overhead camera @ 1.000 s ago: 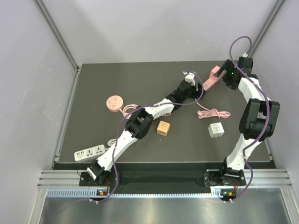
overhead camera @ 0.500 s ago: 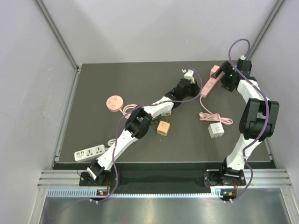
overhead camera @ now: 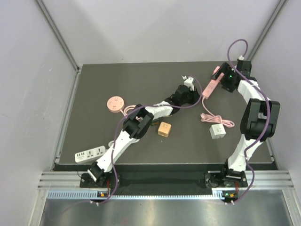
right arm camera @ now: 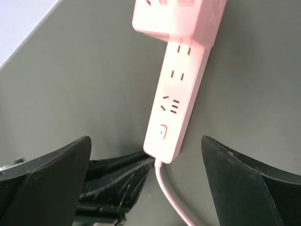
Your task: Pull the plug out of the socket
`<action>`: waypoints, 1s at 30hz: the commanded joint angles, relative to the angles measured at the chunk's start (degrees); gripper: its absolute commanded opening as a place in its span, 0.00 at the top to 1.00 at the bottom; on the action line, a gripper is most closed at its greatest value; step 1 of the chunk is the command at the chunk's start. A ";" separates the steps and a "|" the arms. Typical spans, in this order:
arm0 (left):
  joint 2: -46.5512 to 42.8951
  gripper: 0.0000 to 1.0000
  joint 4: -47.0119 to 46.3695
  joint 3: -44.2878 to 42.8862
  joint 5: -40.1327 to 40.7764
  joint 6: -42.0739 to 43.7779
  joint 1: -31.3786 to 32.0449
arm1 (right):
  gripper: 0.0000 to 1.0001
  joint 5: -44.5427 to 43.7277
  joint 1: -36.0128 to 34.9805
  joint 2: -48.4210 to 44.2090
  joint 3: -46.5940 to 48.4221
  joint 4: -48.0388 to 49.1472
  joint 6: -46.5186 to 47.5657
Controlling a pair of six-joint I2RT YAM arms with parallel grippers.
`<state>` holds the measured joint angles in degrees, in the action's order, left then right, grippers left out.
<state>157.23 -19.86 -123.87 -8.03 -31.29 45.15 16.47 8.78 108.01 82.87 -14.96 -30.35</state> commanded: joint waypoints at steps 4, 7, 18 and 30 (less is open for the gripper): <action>-5.00 0.66 -1.76 3.73 -3.04 4.65 0.73 | 0.00 -8.37 -0.51 6.77 11.33 -6.12 7.23; -6.05 0.64 -3.34 5.13 -5.49 5.53 0.73 | 0.00 -12.25 -0.69 13.87 21.59 -9.11 9.07; -9.66 0.56 -7.56 9.62 -8.83 6.68 0.12 | 0.00 -20.07 -4.73 25.23 37.61 -9.82 11.54; -9.22 0.57 -9.06 9.88 -11.57 2.90 -2.08 | 0.15 -27.63 -6.31 29.45 40.53 -14.04 11.28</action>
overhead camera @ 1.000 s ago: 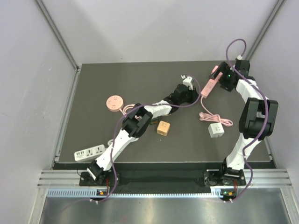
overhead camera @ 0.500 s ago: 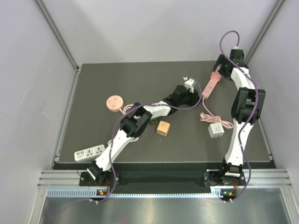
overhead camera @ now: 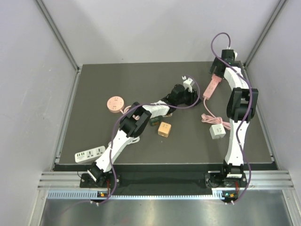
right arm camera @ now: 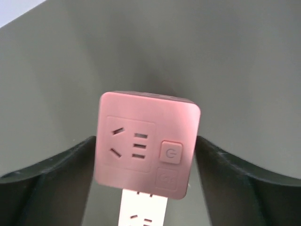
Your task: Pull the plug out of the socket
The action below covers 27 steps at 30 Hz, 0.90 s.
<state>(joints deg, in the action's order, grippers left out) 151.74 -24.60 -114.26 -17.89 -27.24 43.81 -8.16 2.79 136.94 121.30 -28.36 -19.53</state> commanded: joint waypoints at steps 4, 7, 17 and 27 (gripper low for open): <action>-3.65 0.56 -5.45 0.00 -1.53 -0.71 -0.83 | 0.43 -4.14 -0.50 0.08 2.37 -0.73 2.03; -3.38 0.50 -5.72 -0.79 -1.71 -0.09 -0.92 | 0.59 -2.39 -0.68 -0.27 2.11 -1.17 3.09; -2.86 0.39 -7.66 -1.93 -6.80 1.58 -1.36 | 1.00 4.99 -1.64 -11.69 -17.90 6.03 3.80; 5.22 0.33 -8.97 -11.77 -15.16 -9.75 -4.00 | 1.00 13.08 -1.91 -21.89 -36.30 17.37 1.17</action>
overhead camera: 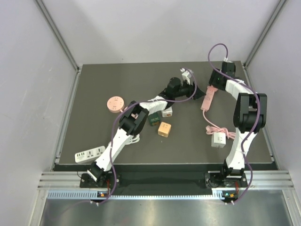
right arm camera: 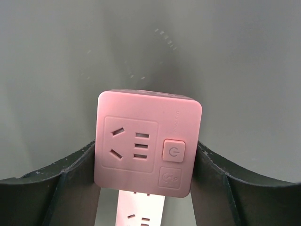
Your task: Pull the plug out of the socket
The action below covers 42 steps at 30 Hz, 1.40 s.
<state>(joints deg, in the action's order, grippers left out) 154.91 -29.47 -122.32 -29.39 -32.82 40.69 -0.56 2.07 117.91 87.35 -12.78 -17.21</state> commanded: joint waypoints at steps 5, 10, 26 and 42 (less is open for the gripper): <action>3.29 0.57 -8.31 -3.89 -3.57 -7.96 -0.78 | 1.00 6.88 -1.45 -3.56 -4.73 3.37 -1.86; 3.99 0.66 -10.69 -3.80 -5.06 -9.54 -0.17 | 1.00 7.85 -1.45 -4.70 -7.62 6.26 -3.17; 11.90 1.00 9.51 -15.39 9.51 -13.77 2.46 | 1.00 6.63 -4.61 -8.13 -14.05 13.90 -4.06; 13.22 1.00 28.33 -19.62 16.47 -10.69 3.79 | 1.00 3.02 -6.46 -13.67 -19.85 28.50 -2.47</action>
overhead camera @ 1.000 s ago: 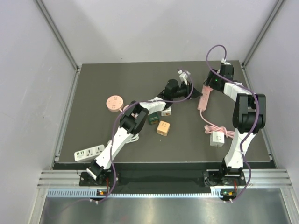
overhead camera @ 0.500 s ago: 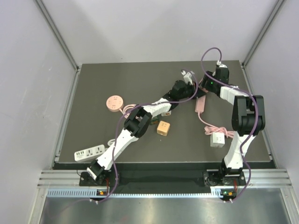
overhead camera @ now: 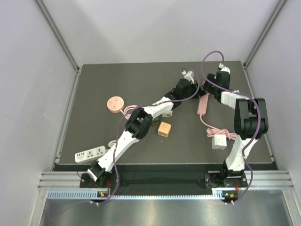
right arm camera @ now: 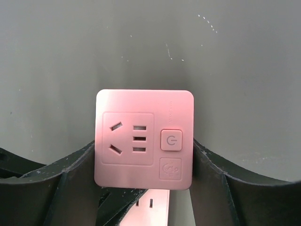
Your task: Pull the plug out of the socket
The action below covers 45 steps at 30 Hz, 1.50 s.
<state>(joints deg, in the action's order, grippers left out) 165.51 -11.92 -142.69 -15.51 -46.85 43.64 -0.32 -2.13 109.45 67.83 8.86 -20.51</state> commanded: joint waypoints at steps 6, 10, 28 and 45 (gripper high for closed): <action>3.94 1.00 11.66 -0.13 1.80 1.77 1.01 | 1.00 4.45 -2.52 -5.82 -2.44 18.90 -2.42; 5.61 1.00 13.94 -2.06 1.62 0.19 0.57 | 1.00 2.52 -3.49 -7.76 -3.85 24.53 -2.78; 7.37 1.00 13.77 -3.47 0.04 -2.45 -0.31 | 1.00 8.33 -0.50 -1.95 14.80 -3.44 -0.94; 4.12 1.00 5.95 4.79 -2.86 -8.70 -2.95 | 1.00 2.17 -3.40 -12.07 -3.86 18.29 3.19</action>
<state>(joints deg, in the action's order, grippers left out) 165.80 -15.81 -140.57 -22.94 -59.00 42.02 -1.98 -2.79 104.75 60.77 15.86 -18.24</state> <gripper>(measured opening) 0.008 0.614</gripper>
